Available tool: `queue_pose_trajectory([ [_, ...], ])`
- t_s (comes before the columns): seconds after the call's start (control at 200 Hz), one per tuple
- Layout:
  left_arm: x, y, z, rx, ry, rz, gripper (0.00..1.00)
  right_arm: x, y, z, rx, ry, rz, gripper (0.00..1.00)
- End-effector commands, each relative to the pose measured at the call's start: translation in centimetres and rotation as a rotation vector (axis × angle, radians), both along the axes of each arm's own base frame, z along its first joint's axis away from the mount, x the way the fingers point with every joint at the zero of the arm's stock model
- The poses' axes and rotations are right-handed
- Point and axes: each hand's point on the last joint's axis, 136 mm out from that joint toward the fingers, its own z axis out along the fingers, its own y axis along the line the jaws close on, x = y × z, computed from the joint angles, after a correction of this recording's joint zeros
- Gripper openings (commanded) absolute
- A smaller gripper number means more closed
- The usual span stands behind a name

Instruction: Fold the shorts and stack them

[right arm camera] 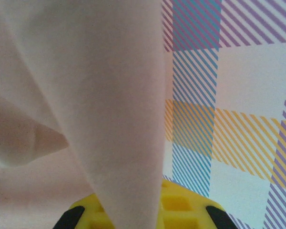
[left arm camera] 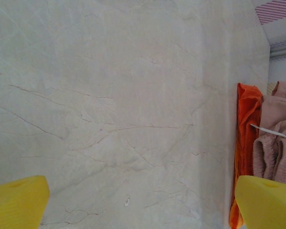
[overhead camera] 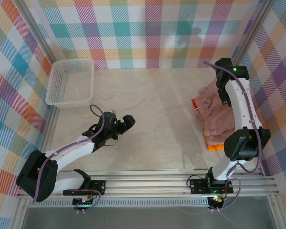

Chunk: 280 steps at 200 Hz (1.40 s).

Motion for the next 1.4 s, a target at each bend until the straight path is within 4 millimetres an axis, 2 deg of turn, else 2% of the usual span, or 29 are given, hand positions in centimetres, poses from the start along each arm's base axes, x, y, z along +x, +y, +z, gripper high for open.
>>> queue_pose_trajectory([
  [0.0, 0.1, 0.0, -0.3, -0.012, 0.000, -0.002, 1.00, 0.6, -1.5, 0.6, -0.066, -0.045, -0.001, 0.05],
  [0.235, 0.1, 0.0, -0.4, -0.011, 0.005, -0.004, 1.00, 1.3, -3.7, -1.7, -0.104, -0.015, -0.057, 0.12],
  [0.32, 0.1, 0.0, -0.5, -0.011, 0.006, -0.005, 1.00, 1.0, -4.9, -2.7, -0.147, 0.018, -0.082, 0.14],
  [0.365, 0.1, 0.0, -0.4, -0.011, 0.005, -0.004, 1.00, 0.8, -5.4, -3.3, -0.158, 0.031, -0.095, 0.19],
  [0.465, 0.0, 0.1, -0.2, -0.009, 0.002, -0.005, 1.00, 0.3, -6.5, -3.7, -0.181, 0.038, -0.131, 0.59],
  [0.52, 0.0, 0.2, -0.1, -0.005, 0.000, -0.003, 1.00, 0.2, -6.8, -3.1, -0.181, 0.008, -0.154, 0.81],
  [0.555, -0.1, 0.3, 0.0, -0.002, -0.003, -0.001, 1.00, 0.2, -6.8, -2.4, -0.175, -0.020, -0.169, 0.87],
  [0.595, -0.2, 0.4, 0.1, 0.002, -0.006, 0.002, 1.00, 0.2, -6.6, -1.7, -0.151, -0.055, -0.185, 0.89],
  [0.685, -0.2, 0.7, 0.2, 0.009, -0.011, 0.009, 1.00, 0.6, -3.8, -1.4, 0.087, -0.152, -0.223, 0.97],
  [0.73, -0.2, 0.8, 0.2, 0.011, -0.011, 0.011, 1.00, 1.3, -1.1, -1.9, 0.269, -0.185, -0.215, 1.00],
  [0.8, -0.2, 0.8, 0.1, 0.012, -0.010, 0.014, 1.00, 2.5, 4.5, -3.0, 0.610, -0.206, -0.152, 1.00],
  [0.88, -0.2, 0.8, 0.1, 0.011, -0.007, 0.016, 1.00, 3.6, 8.8, -3.3, 0.868, -0.270, -0.104, 1.00],
  [1.03, -0.2, 0.9, 0.1, 0.016, -0.003, 0.019, 1.00, 4.9, 13.5, -3.9, 1.187, -0.377, -0.068, 0.99],
  [1.13, -0.3, 1.0, 0.1, 0.022, -0.003, 0.023, 1.00, 5.3, 15.6, -4.6, 1.350, -0.422, -0.069, 0.99],
  [1.225, -0.4, 1.2, 0.0, 0.029, 0.000, 0.024, 1.00, 5.2, 16.4, -6.4, 1.433, -0.431, -0.105, 0.99],
  [1.395, -0.6, 1.4, 0.1, 0.035, -0.006, 0.025, 1.00, 4.9, 14.7, -12.3, 1.416, -0.383, -0.246, 1.00],
])
